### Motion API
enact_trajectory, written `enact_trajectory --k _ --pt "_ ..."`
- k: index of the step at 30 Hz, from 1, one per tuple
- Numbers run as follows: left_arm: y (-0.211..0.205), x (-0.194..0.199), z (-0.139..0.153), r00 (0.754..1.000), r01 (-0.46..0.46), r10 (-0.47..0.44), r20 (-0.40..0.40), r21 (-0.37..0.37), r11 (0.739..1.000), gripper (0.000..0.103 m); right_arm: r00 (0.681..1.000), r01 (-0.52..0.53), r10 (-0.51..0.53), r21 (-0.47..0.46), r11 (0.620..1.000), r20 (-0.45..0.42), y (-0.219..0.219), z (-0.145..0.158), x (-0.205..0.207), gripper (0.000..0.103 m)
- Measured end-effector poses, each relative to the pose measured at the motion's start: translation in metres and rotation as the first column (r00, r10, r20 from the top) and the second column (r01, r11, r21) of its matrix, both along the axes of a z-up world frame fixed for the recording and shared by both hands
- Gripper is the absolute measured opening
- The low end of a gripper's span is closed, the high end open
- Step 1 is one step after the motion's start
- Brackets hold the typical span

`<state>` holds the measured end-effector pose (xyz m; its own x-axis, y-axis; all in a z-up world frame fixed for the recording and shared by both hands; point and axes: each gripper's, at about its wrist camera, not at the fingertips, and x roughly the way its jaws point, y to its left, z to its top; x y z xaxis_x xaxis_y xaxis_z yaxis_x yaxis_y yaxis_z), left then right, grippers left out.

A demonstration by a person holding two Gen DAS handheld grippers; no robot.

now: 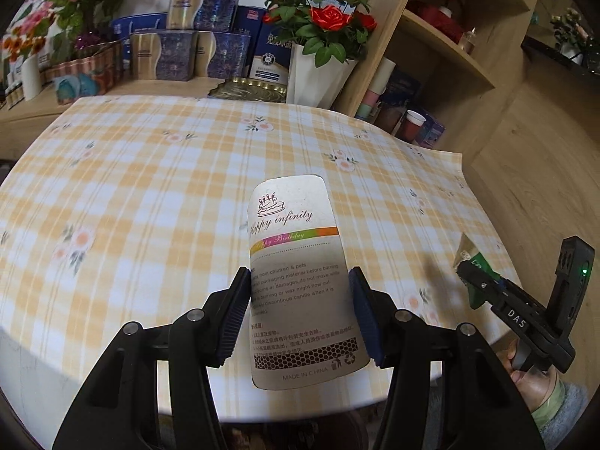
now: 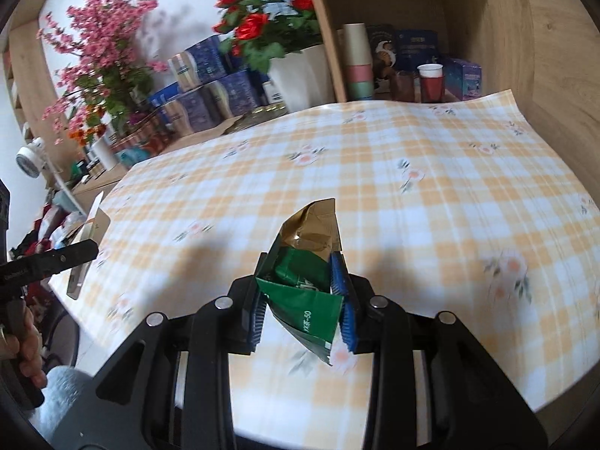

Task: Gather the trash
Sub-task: 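Carry the card and wrapper over the brown bin with both tools, then open both tools to drop the wrapper and card into the bin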

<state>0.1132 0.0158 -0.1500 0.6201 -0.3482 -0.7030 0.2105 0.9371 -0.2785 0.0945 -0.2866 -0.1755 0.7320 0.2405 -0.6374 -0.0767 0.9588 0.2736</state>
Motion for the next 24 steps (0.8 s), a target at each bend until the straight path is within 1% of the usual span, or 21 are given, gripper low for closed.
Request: enact_trajectory --k 6,12,18,24 --pt "0.015 -0.053 0.006 1.000 0.007 -0.007 0.024 -0.001 1.000 0.052 0.998 -0.061 0.062 0.014 0.998 -0.020 0.030 0.003 -0.045 0.034" --pt "0.028 -0.095 0.003 0.999 -0.002 0.003 0.033 -0.021 1.000 0.053 0.984 -0.175 0.175 -0.004 0.985 -0.040 0.067 -0.001 -0.086 0.034" --pt "0.037 -0.124 -0.002 0.999 -0.022 0.023 0.036 -0.017 1.000 0.054 0.959 -0.275 0.274 -0.003 0.961 -0.067 0.098 -0.013 -0.117 0.034" --pt "0.039 -0.145 -0.009 0.998 -0.016 0.016 0.056 0.012 1.000 0.055 0.937 -0.332 0.330 0.000 0.943 -0.113 0.116 -0.035 -0.141 0.034"
